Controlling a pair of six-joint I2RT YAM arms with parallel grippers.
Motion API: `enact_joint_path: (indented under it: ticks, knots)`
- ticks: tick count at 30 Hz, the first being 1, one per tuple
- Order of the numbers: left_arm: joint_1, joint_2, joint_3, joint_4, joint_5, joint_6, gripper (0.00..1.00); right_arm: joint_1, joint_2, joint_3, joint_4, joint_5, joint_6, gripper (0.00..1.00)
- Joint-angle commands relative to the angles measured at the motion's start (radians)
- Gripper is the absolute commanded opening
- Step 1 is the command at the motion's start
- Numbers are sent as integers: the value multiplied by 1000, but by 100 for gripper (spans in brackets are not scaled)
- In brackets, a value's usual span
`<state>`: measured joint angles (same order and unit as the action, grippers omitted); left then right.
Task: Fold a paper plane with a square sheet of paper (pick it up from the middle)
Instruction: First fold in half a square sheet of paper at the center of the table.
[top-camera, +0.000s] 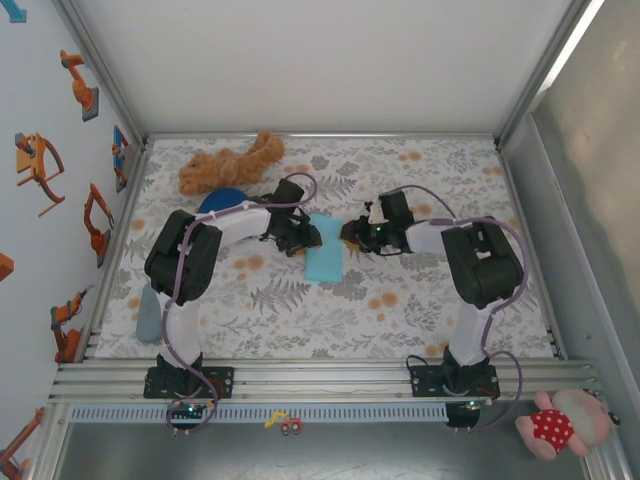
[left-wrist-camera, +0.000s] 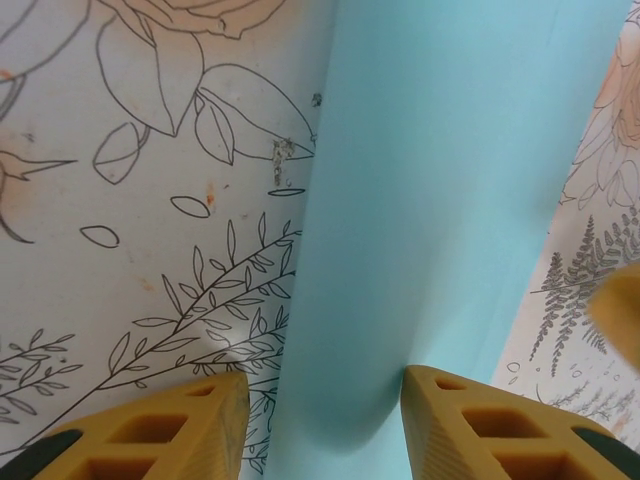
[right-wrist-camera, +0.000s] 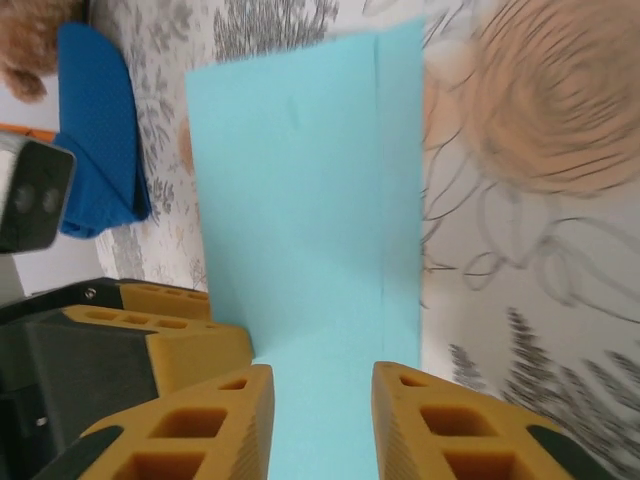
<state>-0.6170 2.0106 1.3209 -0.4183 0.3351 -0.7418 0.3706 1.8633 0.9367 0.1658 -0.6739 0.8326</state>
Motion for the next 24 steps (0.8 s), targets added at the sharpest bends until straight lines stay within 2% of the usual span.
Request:
enact_joint_path:
  ticks: [1,5,9,24]
  knots:
    - [-28,94,24,-111,-66,25,46,-15,-117,-13,-116,88,-97,33]
    - [-59,166,61,-179,-120,39,45,-15,-184,-11,-235,200,-181,34]
    - [-81,220,85,-222,-157,39,45,-17,-204,-3,-286,240,-218,34]
    - [-95,343,216,-334,-206,32,51,-16,-156,18,-284,226,-223,34]
